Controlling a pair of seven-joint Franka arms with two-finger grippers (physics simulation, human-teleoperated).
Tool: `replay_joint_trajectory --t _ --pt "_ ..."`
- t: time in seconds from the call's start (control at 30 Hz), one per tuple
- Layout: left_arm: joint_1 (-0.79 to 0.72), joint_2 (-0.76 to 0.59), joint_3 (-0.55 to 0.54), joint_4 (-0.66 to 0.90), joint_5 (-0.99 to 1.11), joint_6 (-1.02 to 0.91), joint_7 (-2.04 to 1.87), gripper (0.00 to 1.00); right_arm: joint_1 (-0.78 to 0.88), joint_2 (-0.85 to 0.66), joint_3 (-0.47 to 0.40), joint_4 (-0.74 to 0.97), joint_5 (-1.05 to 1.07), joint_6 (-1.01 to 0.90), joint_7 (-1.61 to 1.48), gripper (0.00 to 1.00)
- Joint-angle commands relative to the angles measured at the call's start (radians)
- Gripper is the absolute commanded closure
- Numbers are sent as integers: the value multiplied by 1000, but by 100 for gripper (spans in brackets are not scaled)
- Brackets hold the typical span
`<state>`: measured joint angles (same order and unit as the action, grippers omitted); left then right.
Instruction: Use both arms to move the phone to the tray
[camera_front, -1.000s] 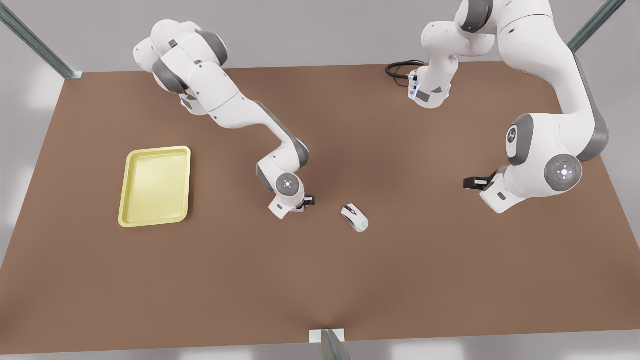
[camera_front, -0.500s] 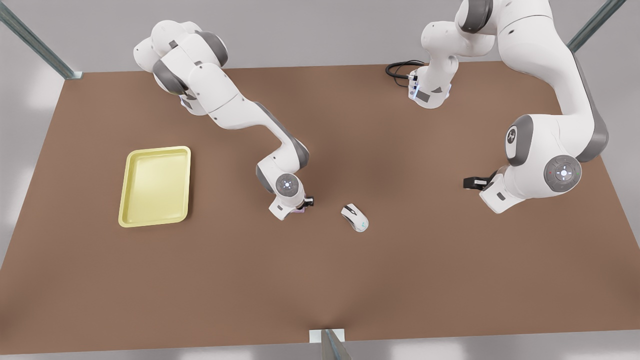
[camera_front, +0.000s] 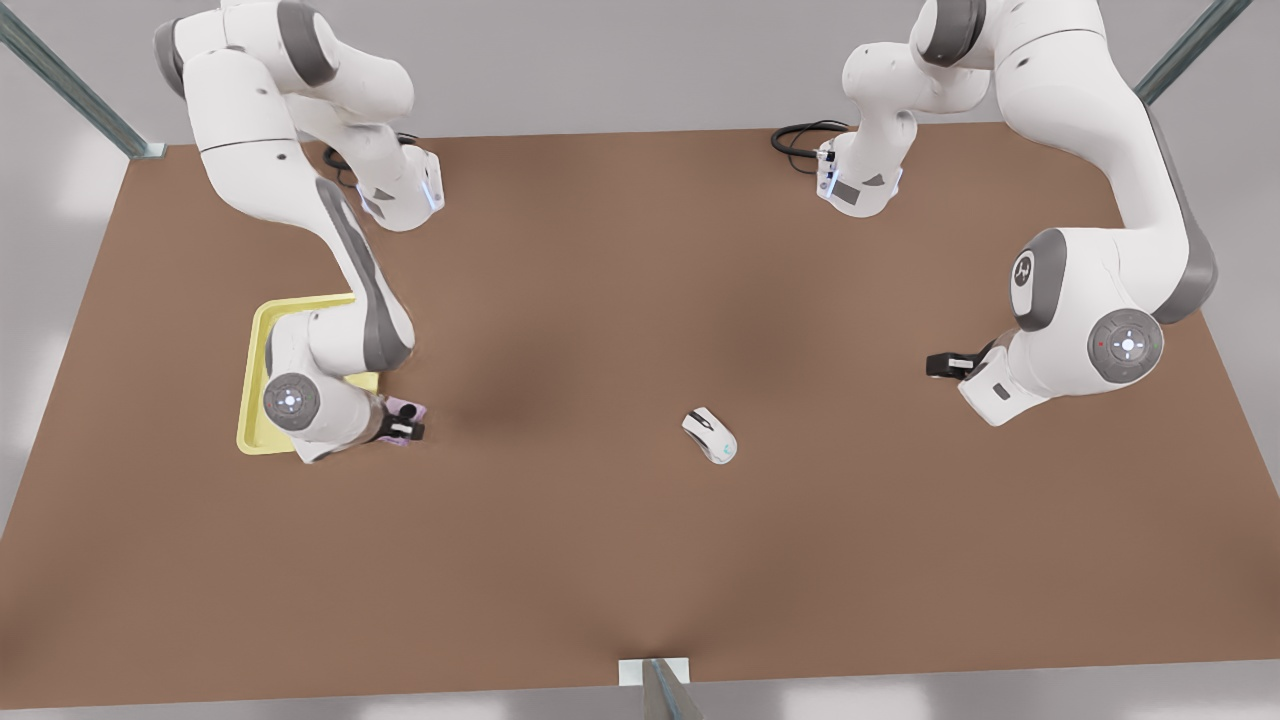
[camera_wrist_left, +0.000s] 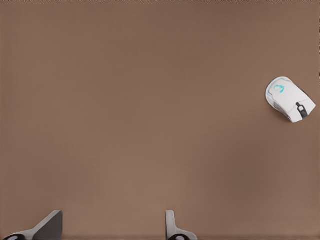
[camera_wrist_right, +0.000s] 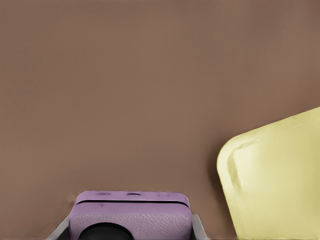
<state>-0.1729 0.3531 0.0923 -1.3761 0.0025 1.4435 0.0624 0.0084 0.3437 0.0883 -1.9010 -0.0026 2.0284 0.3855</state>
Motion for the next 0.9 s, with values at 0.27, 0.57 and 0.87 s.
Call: replay_joint_trajectory --t 0.27,0.57,0.87 --pt "0 -31 -8 22 -24 -14 5 0 -266 -104 -2 -374 -109 181 -771 13" --pt "4 -83 6 25 -9 -3 11 0 -271 -43 27 55 -123 -79 -757 0" --pt "1 -114 0 8 -6 -109 4 0 27 -259 79 296 -27 -366 -138 0"
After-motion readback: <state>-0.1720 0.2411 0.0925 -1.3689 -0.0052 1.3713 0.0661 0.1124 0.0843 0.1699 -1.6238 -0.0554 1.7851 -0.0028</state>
